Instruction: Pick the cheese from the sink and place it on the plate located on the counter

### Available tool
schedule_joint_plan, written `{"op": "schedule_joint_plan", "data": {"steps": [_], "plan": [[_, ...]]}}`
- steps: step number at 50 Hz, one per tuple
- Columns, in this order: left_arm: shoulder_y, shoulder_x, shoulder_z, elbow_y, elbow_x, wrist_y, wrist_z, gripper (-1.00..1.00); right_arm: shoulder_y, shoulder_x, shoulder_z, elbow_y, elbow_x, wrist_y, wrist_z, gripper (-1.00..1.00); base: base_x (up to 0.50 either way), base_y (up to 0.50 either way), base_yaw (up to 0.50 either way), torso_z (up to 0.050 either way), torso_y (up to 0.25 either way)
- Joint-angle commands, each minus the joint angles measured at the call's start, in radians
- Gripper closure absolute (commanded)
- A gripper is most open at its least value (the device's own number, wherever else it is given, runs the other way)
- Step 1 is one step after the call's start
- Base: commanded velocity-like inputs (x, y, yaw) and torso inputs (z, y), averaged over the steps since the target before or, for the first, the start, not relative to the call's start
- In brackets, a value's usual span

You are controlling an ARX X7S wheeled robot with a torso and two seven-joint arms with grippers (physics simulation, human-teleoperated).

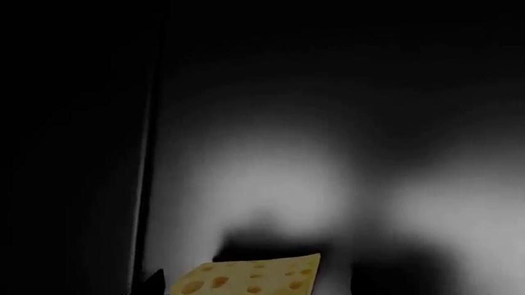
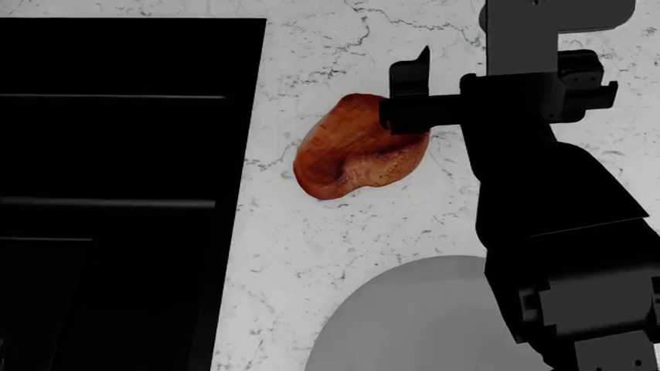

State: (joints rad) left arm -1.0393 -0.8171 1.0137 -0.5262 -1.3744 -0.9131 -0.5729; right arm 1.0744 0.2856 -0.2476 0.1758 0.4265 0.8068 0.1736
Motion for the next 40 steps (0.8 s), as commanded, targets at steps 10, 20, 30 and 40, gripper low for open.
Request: {"op": "schedule_joint_plan", "data": {"steps": [10,20,30,40], "plan": [[0.054,-0.007,-0.020,0.023,0.053,-0.003,-0.009,1.00,-0.003,0.004,-0.001,-0.002,0.005,-0.001,0.006,-1.00,0.00,0.00,0.00,0.000,-0.003],[0.045,-0.007,-0.018,0.018,0.063,-0.001,-0.003,1.00,-0.006,0.009,0.003,-0.016,0.013,0.006,0.011,-1.00,0.00,0.00,0.00,0.000,-0.003],[0.029,-0.013,-0.036,0.056,0.047,0.003,0.005,1.00,-0.010,0.018,0.011,-0.034,0.021,0.015,0.016,-1.00,0.00,0.00,0.00,0.000,-0.001],[-0.015,-0.059,-0.061,0.168,0.016,-0.031,-0.041,1.00,-0.008,0.020,0.015,-0.046,0.029,0.020,0.019,-1.00,0.00,0.00,0.00,0.000,0.000]]}}
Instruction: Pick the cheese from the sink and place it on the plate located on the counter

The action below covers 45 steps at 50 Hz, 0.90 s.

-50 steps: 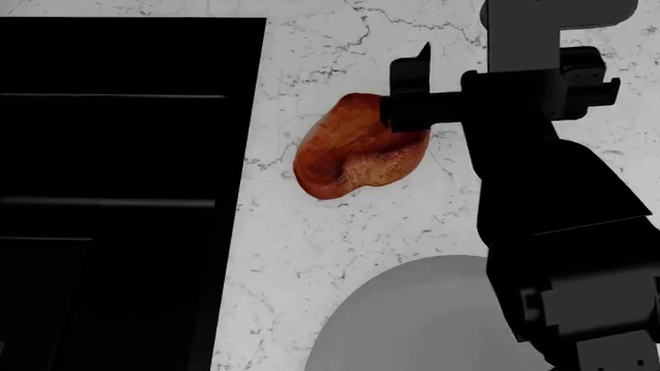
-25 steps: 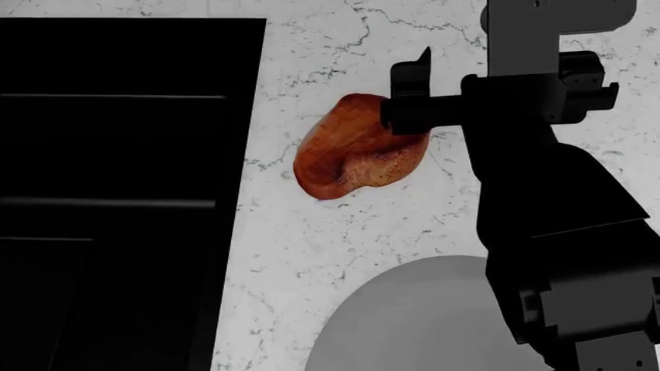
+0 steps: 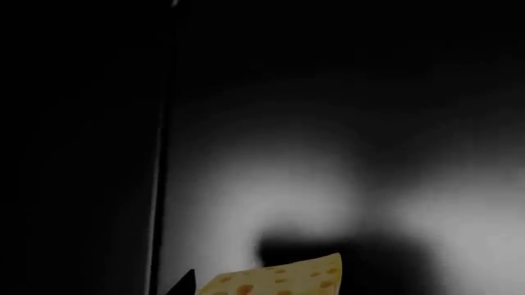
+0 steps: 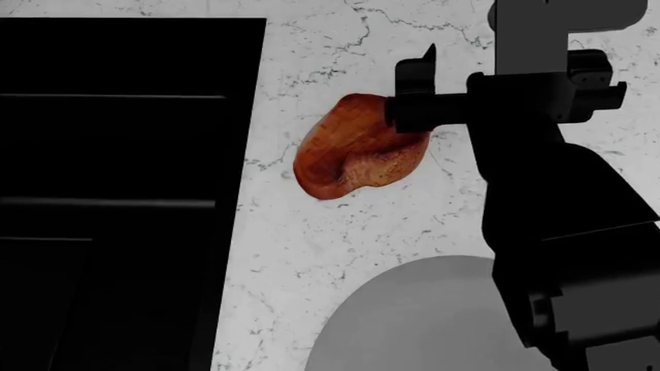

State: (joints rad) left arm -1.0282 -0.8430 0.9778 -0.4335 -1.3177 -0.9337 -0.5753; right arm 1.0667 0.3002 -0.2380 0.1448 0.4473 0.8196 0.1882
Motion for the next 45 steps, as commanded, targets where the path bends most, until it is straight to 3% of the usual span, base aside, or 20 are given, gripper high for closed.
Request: {"op": "schedule_joint_plan", "data": {"steps": [1,33,40,45], "plan": [[-0.028,-0.043,-0.033,0.090,-0.048,-0.009,-0.045,1.00,-0.001,0.006,0.007,-0.018,0.009,0.008,0.005,-1.00,0.00,0.00,0.00,0.000,0.000],[-0.027,-0.206,-0.139,0.372,-0.169,0.025,-0.093,1.00,-0.007,0.013,0.026,-0.063,0.038,0.028,0.023,-1.00,0.00,0.00,0.00,0.000,0.000],[-0.009,-0.264,-0.187,0.517,-0.289,0.033,-0.197,1.00,-0.011,0.014,0.026,-0.064,0.040,0.024,0.025,-1.00,0.00,0.00,0.00,0.000,0.000],[-0.046,-0.265,-0.205,0.564,-0.317,0.018,-0.209,1.00,-0.014,0.016,0.029,-0.075,0.044,0.030,0.029,-1.00,0.00,0.00,0.00,0.000,0.000]]}}
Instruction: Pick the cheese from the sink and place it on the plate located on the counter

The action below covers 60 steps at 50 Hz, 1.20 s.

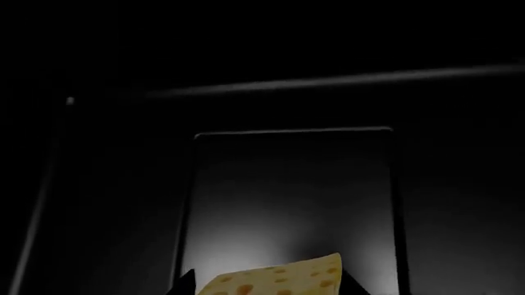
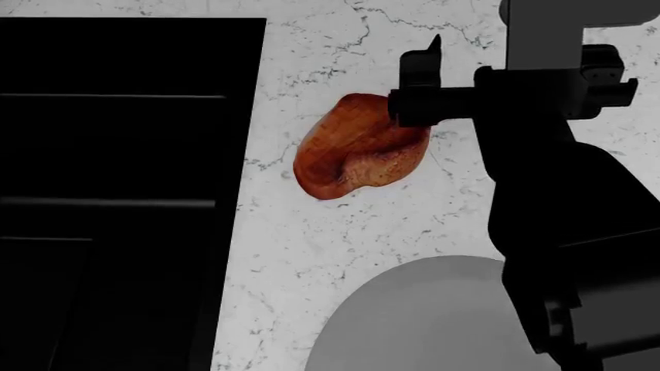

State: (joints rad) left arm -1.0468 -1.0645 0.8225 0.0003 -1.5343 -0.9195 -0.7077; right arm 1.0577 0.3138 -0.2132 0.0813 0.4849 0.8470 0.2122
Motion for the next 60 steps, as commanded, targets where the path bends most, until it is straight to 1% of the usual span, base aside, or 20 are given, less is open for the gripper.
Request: {"op": "schedule_joint_plan", "data": {"steps": [1,14,30,43,54,60], "plan": [[-0.030,-0.042,-0.051,0.132,-0.102,0.002,-0.076,1.00,-0.006,0.003,0.004,-0.012,0.008,0.003,0.006,-1.00,0.00,0.00,0.00,0.000,0.000],[-0.068,-0.043,-0.072,0.190,-0.108,-0.004,-0.033,1.00,-0.009,0.002,0.001,-0.007,0.010,-0.005,0.006,-1.00,0.00,0.00,0.00,0.000,0.000],[-0.103,-0.005,-0.074,0.215,-0.081,-0.010,0.026,1.00,-0.012,0.006,0.007,-0.018,0.019,0.000,0.013,-1.00,0.00,0.00,0.00,0.000,0.000],[-0.146,0.012,-0.080,0.264,-0.098,-0.035,0.023,1.00,-0.014,0.011,0.009,-0.014,0.022,-0.007,0.014,-1.00,0.00,0.00,0.00,0.000,0.000],[-0.181,0.008,-0.087,0.314,-0.123,-0.064,0.024,1.00,-0.012,0.010,0.011,-0.014,0.027,-0.009,0.016,-1.00,0.00,0.00,0.00,0.000,0.000],[-0.201,0.011,-0.096,0.339,-0.132,-0.069,0.051,1.00,-0.012,0.012,0.013,-0.021,0.031,-0.004,0.020,-1.00,0.00,0.00,0.00,0.000,0.000]]}}
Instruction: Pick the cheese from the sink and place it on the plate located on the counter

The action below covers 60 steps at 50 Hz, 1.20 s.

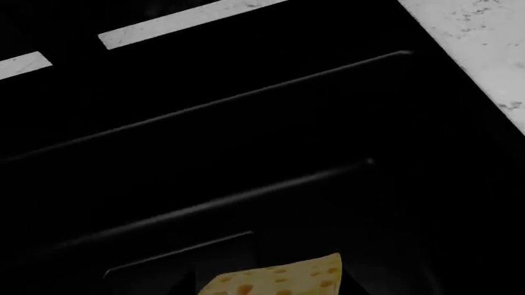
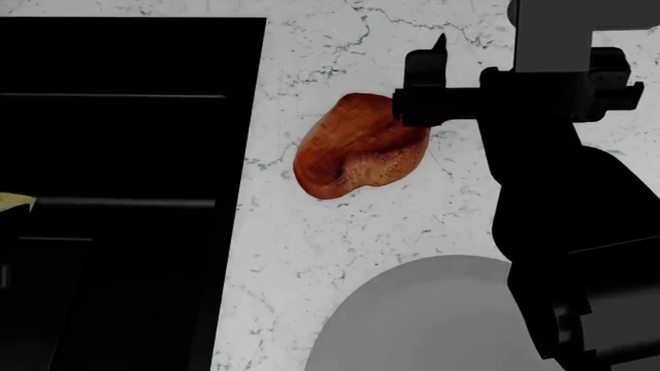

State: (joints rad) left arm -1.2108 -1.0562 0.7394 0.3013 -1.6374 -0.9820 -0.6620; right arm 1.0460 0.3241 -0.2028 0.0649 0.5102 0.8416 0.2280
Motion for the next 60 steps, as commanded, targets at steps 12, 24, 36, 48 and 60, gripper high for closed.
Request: {"op": "schedule_joint_plan", "data": {"steps": [12,24,36,48,60], "plan": [[-0.040,-0.004,-0.049,0.081,-0.024,0.035,0.083,1.00,0.001,0.006,0.010,-0.017,0.015,0.010,0.011,-1.00,0.00,0.00,0.00,0.000,0.000],[-0.078,0.010,-0.081,0.117,-0.061,0.049,0.133,1.00,-0.006,0.022,0.037,-0.063,0.038,0.033,0.027,-1.00,0.00,0.00,0.00,0.000,0.000],[-0.127,0.036,-0.091,0.154,-0.110,0.033,0.140,1.00,-0.043,0.089,0.122,-0.216,0.104,0.127,0.074,-1.00,0.00,0.00,0.00,0.000,0.000],[-0.206,0.072,-0.097,0.181,-0.230,0.014,0.099,1.00,-0.099,0.158,0.229,-0.359,0.176,0.231,0.127,-1.00,0.00,0.00,0.00,0.000,0.000],[-0.304,0.139,-0.086,0.182,-0.322,-0.012,0.075,1.00,-0.171,0.217,0.354,-0.466,0.245,0.308,0.170,-1.00,0.00,0.00,0.00,0.000,0.000]]}}
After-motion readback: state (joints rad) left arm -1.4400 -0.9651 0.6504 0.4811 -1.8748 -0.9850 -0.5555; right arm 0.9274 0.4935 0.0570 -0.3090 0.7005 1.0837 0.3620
